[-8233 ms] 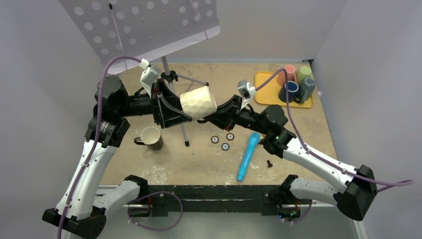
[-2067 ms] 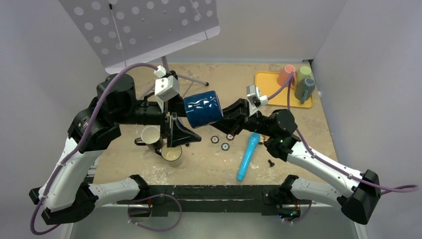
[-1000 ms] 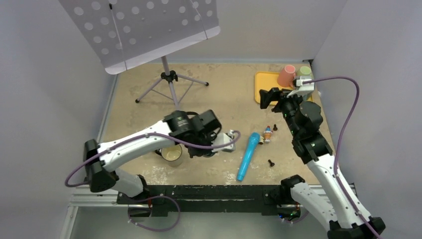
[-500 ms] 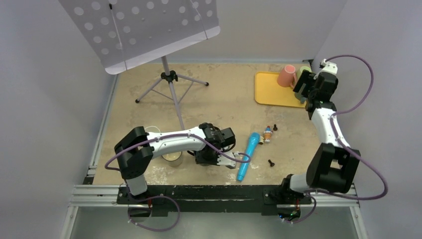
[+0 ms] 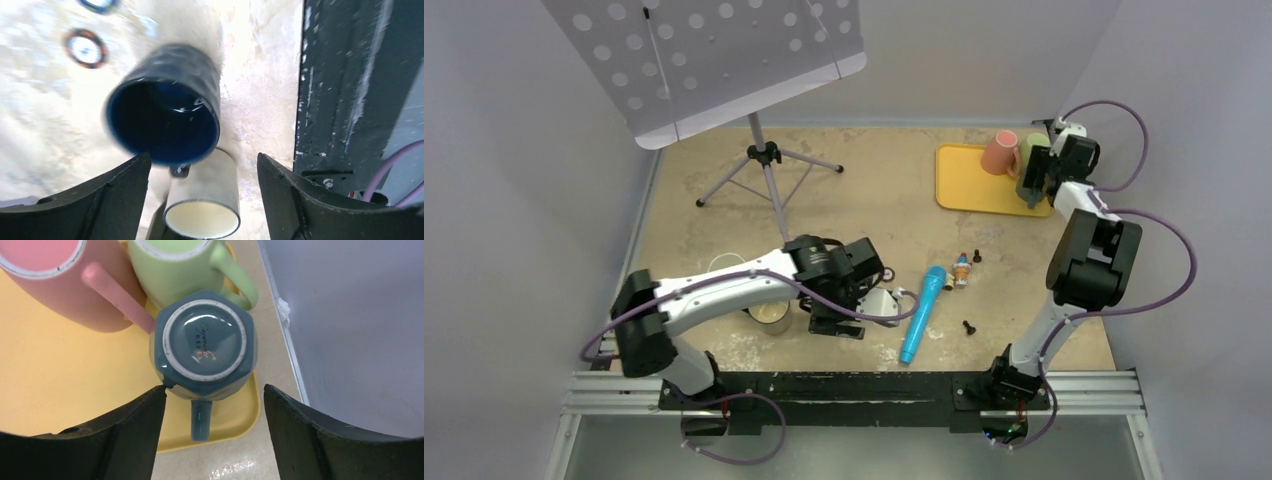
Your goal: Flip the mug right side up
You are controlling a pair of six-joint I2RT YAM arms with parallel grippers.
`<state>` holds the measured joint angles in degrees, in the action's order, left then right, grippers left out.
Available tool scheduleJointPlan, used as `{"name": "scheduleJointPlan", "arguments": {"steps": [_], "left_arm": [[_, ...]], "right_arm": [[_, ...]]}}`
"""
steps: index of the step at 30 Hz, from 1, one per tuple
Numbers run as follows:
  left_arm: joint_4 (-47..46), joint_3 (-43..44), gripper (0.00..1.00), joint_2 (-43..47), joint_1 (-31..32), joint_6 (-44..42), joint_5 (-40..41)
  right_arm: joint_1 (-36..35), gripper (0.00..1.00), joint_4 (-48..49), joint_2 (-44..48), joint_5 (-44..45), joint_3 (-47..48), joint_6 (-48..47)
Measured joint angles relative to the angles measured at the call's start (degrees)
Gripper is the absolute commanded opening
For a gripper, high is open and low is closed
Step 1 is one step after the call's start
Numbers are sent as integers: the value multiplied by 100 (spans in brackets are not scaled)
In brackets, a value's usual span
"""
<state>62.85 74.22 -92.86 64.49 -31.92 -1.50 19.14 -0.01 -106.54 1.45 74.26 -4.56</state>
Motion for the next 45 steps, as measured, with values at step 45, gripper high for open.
{"name": "scheduleJointPlan", "arguments": {"steps": [45], "left_arm": [[284,570,83,2111,-485,127,-824]], "right_arm": [[-7,46,-1069,-1054,96,1123,-304]]}}
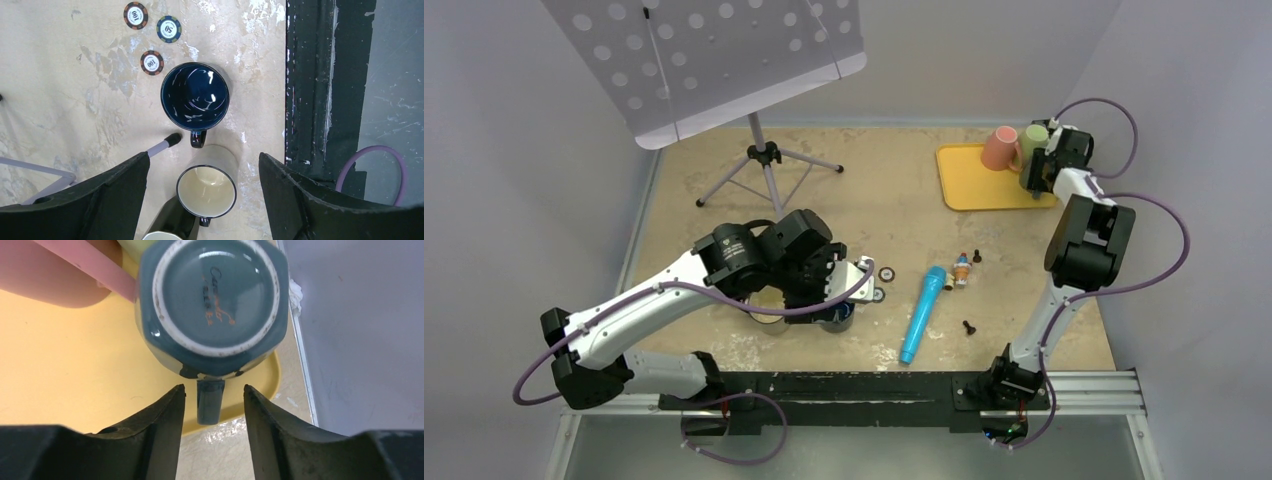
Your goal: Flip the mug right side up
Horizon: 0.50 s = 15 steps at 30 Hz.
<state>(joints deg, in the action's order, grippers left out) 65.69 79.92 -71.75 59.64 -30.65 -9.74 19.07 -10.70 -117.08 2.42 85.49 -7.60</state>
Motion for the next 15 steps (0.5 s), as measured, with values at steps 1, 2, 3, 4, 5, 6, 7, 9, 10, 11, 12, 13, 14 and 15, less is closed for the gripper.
{"name": "scheduleJointPlan", "arguments": {"steps": [1,2,3,4,5,6,7,9,10,11,12,13,14,15], "left_arm": [[0,0,83,22,0,0,2],[0,0,84,42,0,0,2],[0,0,83,59,0,0,0],[0,0,84,76,0,0,0],[0,0,83,87,0,0,0],[0,0,83,96,0,0,0],[0,0,83,101,0,2,0],[0,0,83,107,0,9,-17],[-2,0,83,111,-2,20,-39],[-2,-2,83,116,-2,50,-74],[-2,-4,83,127,-2,98,-118],[-4,-7,83,138,-17,136,-168],[-11,-11,83,151,-39,177,-229],[-17,-13,83,166,-70,247,-293]], "right_arm": [[-2,41,-28,-20,-26,57,-2],[0,34,-57,-46,-52,127,-7],[0,25,-81,-111,-70,240,-15],[0,21,-85,-131,-74,267,-24],[0,15,-149,-186,-101,345,-24],[0,9,-157,-221,-87,365,-37],[0,0,-173,-238,-55,387,-26],[9,0,-221,-243,-70,420,-72],[9,0,-227,-240,-74,422,-76],[7,0,-229,-229,-74,420,-83],[7,0,-223,-205,-83,398,-83],[7,0,-205,-149,-90,326,-81],[7,0,-197,-39,-92,199,-72],[7,0,-216,122,-96,22,-48]]}}
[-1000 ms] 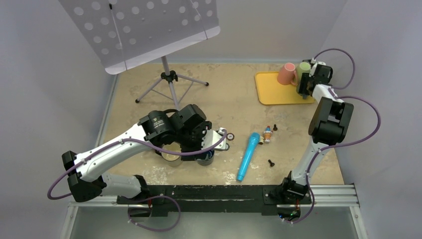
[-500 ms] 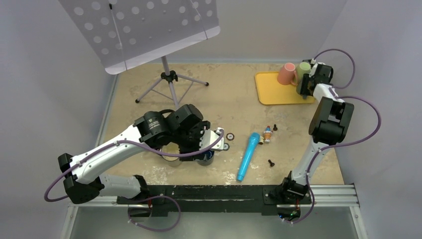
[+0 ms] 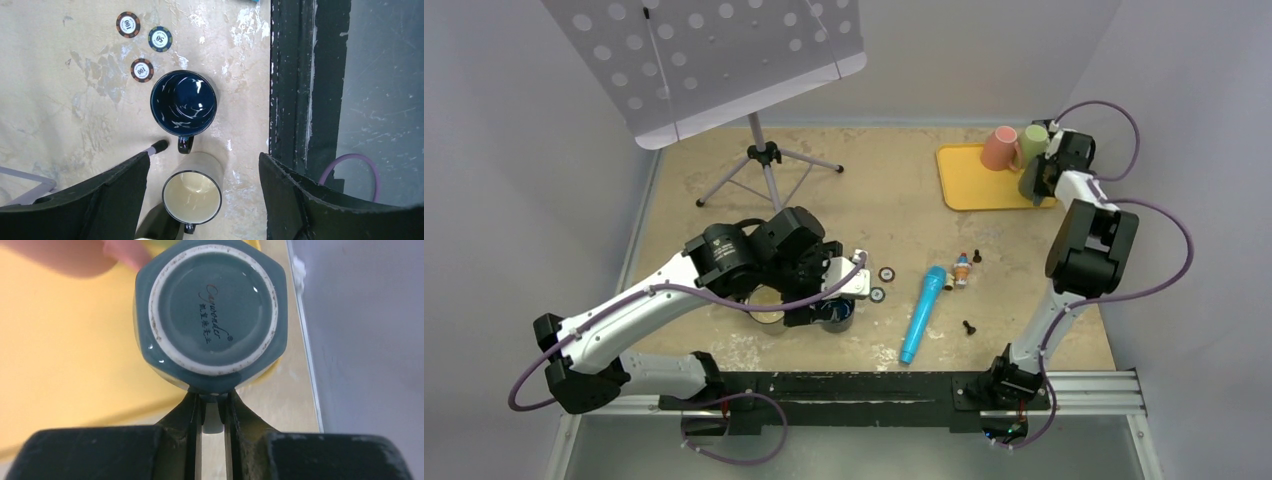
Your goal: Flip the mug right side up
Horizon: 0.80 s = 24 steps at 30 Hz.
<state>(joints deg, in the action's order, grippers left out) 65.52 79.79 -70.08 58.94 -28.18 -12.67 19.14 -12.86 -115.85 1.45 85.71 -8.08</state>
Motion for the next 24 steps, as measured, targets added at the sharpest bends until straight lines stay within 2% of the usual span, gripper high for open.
{"name": "scheduleJointPlan", "arguments": {"steps": [4,9,12,17,21,24], "left_arm": [[-155,2,82,68,-273,343,-199],[-529,2,83,87,-529,813,-319],[-778,15,83,236,-769,1241,-826],[-1029,695,84,505,-1163,2074,-1687],[-1576,1366,87,560,-1244,2874,-2286],[-1810,1738,87,535,-1244,3383,-2426]], "right_arm": [[-22,0,-42,1211,-107,-973,216],[-146,0,166,3541,-577,-1934,704],[-417,0,525,4907,-1086,-2264,1014],[-1296,0,1228,6408,-2693,-2721,1709],[-2011,0,2155,7217,-4041,-3327,2715],[-2317,0,2994,7678,-4802,-3716,3602]]}}
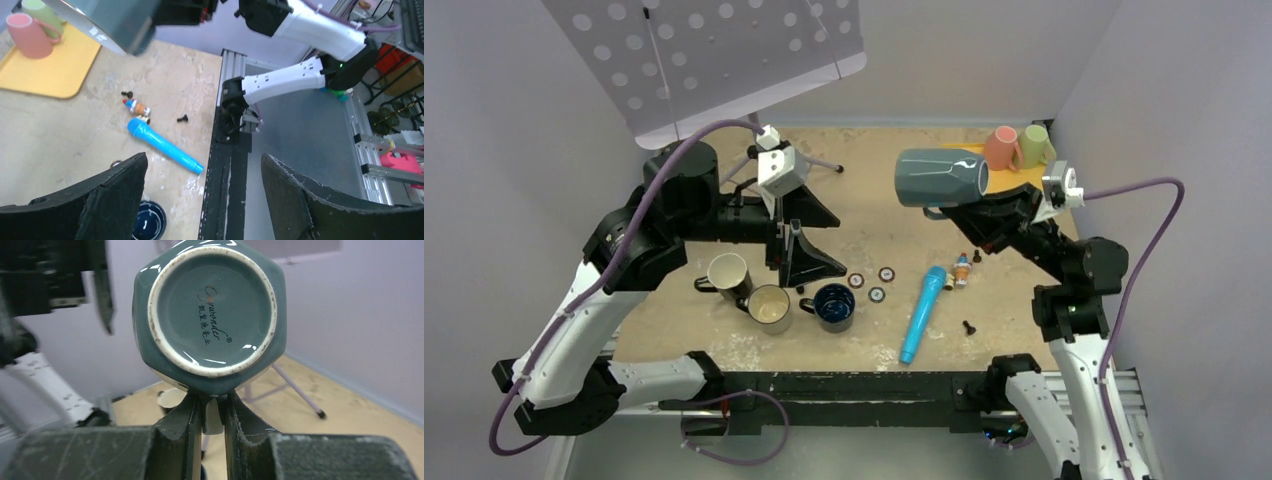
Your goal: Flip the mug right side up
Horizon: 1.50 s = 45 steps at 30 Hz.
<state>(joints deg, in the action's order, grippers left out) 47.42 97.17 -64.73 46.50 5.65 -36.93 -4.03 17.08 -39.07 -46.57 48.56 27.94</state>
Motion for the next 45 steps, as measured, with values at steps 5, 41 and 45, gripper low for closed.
{"name": "scheduleJointPlan", "arguments": {"steps": [5,41,45], "left_arm": [[-269,507,85,-267,-4,481,-286],[-1231,9,0,-621,-337,1274,258],[-643,-175,0,-776,-214,479,1038]], "right_arm": [[-376,0,1217,339,-448,-275,1095],[-3047,79,1749,-1657,992,-192,855],[-2975,95,503,-1622,1790,-85,4]]}}
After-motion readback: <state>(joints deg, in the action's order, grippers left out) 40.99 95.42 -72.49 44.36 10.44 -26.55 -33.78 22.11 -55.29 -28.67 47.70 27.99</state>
